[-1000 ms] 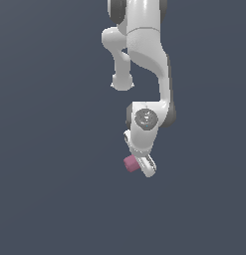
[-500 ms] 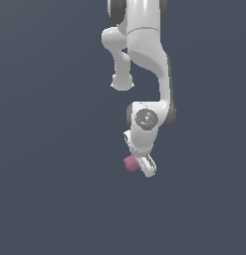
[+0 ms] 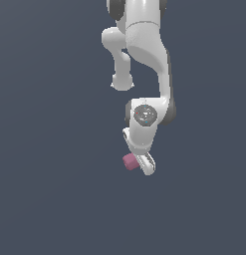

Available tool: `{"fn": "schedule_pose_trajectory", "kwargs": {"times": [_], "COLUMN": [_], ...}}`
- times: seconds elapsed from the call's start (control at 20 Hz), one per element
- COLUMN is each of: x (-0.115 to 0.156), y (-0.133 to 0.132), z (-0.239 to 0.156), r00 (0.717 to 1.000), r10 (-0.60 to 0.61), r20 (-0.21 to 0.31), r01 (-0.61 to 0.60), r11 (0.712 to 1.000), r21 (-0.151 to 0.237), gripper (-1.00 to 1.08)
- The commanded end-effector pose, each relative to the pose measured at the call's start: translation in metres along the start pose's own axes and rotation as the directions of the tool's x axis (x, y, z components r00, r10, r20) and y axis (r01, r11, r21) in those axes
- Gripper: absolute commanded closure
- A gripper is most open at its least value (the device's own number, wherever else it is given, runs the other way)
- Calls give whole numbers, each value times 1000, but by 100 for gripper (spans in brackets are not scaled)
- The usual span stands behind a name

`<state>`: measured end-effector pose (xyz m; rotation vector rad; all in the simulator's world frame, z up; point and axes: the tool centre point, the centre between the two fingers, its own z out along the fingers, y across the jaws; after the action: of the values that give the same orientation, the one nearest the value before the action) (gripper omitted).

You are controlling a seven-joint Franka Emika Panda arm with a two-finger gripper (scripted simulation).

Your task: Pick up the object and move it to a goal position.

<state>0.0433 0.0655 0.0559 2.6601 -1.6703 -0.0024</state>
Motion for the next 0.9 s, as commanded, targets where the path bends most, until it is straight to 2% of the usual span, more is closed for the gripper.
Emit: {"fn": "schedule_pose_trajectory", "kwargs": {"times": [0.0, 0.35, 0.85], "x": [2, 13, 37], "y": [2, 16, 46], "z": [-12, -64, -178], "r00": [1000, 1000, 1000], "r10": [0, 1, 2], "r20": [0, 0, 1], "r01": [0, -1, -2], "r11": [1000, 1000, 1000], "r21": [2, 2, 2], "gripper": [108, 108, 108]}}
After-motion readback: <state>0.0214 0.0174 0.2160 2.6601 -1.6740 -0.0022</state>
